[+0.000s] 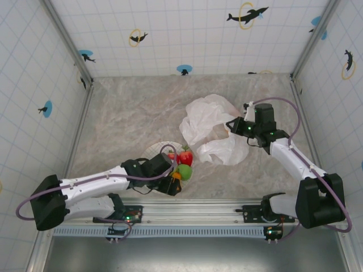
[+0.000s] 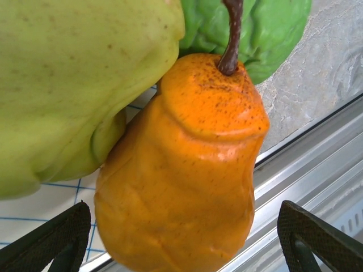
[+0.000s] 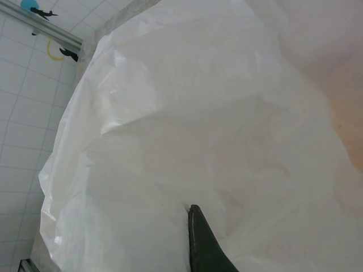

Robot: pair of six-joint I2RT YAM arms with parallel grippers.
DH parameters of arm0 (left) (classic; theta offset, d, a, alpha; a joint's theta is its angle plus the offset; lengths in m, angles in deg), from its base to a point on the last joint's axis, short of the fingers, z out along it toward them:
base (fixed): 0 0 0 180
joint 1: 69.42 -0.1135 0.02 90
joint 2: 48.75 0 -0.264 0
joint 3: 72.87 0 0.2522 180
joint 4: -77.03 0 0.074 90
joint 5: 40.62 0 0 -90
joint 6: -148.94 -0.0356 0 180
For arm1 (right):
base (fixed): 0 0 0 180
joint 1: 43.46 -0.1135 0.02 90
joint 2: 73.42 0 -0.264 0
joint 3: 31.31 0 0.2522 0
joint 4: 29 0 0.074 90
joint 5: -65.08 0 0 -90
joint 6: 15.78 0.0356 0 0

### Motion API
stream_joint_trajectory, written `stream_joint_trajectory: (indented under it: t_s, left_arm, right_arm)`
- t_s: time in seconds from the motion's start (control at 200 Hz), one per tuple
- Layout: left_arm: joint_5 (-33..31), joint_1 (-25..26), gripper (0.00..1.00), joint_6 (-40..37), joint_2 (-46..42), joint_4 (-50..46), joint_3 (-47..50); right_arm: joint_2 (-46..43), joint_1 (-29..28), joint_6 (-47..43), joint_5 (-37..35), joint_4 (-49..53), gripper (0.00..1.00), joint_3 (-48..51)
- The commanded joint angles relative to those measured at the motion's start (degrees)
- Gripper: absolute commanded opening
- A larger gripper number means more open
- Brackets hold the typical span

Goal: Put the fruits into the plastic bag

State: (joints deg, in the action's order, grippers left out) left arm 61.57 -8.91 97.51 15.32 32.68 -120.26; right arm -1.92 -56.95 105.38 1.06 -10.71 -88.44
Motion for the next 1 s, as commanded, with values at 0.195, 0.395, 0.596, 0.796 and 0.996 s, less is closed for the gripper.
stream_joint_trajectory:
  t_s: [0.195,0.395,0.596,0.796,0.996]
  left_arm:
    - [-2.6,0.5,0.81,1.5,2.2,3.3,1.3]
    - [-2.6,0.4,0.71,1.5,2.2,3.5,2.1]
    - [-3.4,0.4,0.60,0.8,1.1,1.1,1.9]
    - [-2.9,0.4,0.56,-2.8,-4.0,-5.5,-1.6]
    - [-0.9,0.3,0.55,-8.2,-9.0,-5.5,-10.0]
  right_arm:
    - [-0.8,0.2,-0.7,-0.2,0.1,0.00,-0.7]
    - [-1.1,0.2,-0.8,-0.3,0.4,0.00,-0.7]
    - [-0.7,0.2,-0.6,-0.2,0.0,0.00,-0.8]
    - [-0.6,0.2,-0.7,-0.1,0.4,0.00,-1.5]
    - [-0.5,0.2,-1.2,0.1,1.3,0.00,-2.5]
